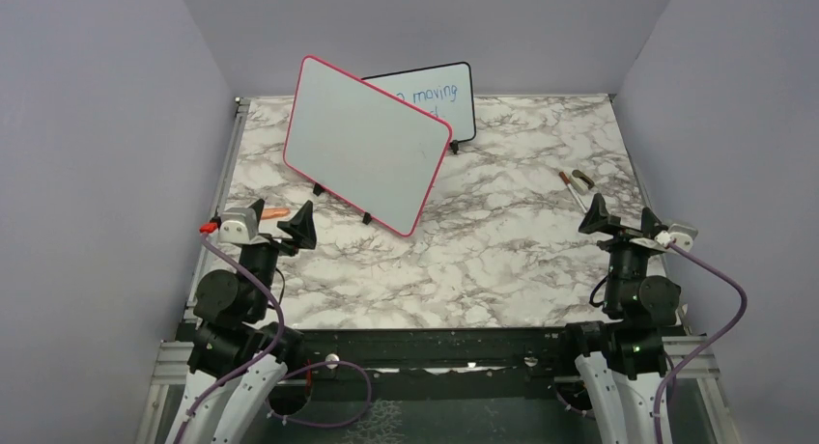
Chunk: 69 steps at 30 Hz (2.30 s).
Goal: Write a sentence on the whiteboard
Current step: Move the whiteboard to the center of the board.
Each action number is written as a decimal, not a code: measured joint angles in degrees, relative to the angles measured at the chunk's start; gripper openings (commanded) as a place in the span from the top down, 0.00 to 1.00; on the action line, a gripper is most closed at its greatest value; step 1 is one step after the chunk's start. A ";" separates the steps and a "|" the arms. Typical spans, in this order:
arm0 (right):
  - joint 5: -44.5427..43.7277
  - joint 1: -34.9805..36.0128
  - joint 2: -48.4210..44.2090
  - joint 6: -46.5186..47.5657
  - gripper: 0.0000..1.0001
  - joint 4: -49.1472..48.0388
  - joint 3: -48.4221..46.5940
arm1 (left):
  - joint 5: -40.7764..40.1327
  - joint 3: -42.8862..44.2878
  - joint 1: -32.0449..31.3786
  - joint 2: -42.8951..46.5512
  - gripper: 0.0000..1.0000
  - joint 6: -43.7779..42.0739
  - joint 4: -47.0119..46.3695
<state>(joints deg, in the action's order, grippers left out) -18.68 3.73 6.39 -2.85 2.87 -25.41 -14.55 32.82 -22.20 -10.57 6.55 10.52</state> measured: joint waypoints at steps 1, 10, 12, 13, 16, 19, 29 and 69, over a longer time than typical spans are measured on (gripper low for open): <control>0.00 0.00 -0.04 0.00 0.00 0.00 0.00 | 0.00 0.00 0.00 -0.02 0.01 0.02 0.04; 0.02 0.00 -0.52 -0.02 0.00 -0.02 0.00 | 0.90 -0.55 0.00 -0.68 0.01 0.46 0.04; 0.11 0.00 -0.68 -0.02 0.00 -0.02 0.00 | 2.12 -0.70 0.00 -1.62 0.01 0.42 0.00; 0.15 0.00 -0.74 -0.02 0.00 0.00 0.00 | 2.73 -0.72 0.00 -2.25 0.01 0.42 -0.02; 0.17 0.00 -1.03 -0.02 0.00 -0.02 0.00 | 4.59 -0.81 0.00 -5.35 0.01 0.42 -0.22; 0.20 0.00 -1.62 -0.04 0.00 -0.04 0.13 | 6.80 -0.81 0.00 -11.32 0.01 0.33 -0.31; 0.52 0.02 -3.39 -0.07 0.00 -0.20 0.55 | 10.43 -2.45 0.02 -24.46 0.01 -1.53 -1.51; 0.55 2.60 -4.96 -0.09 0.00 -0.22 1.07 | 39.39 -3.26 12.20 -65.37 0.26 -11.23 -24.22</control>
<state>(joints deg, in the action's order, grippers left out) -18.13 6.33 1.43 -2.94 2.66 -24.34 24.84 29.56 -10.00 -75.94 -4.69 -13.69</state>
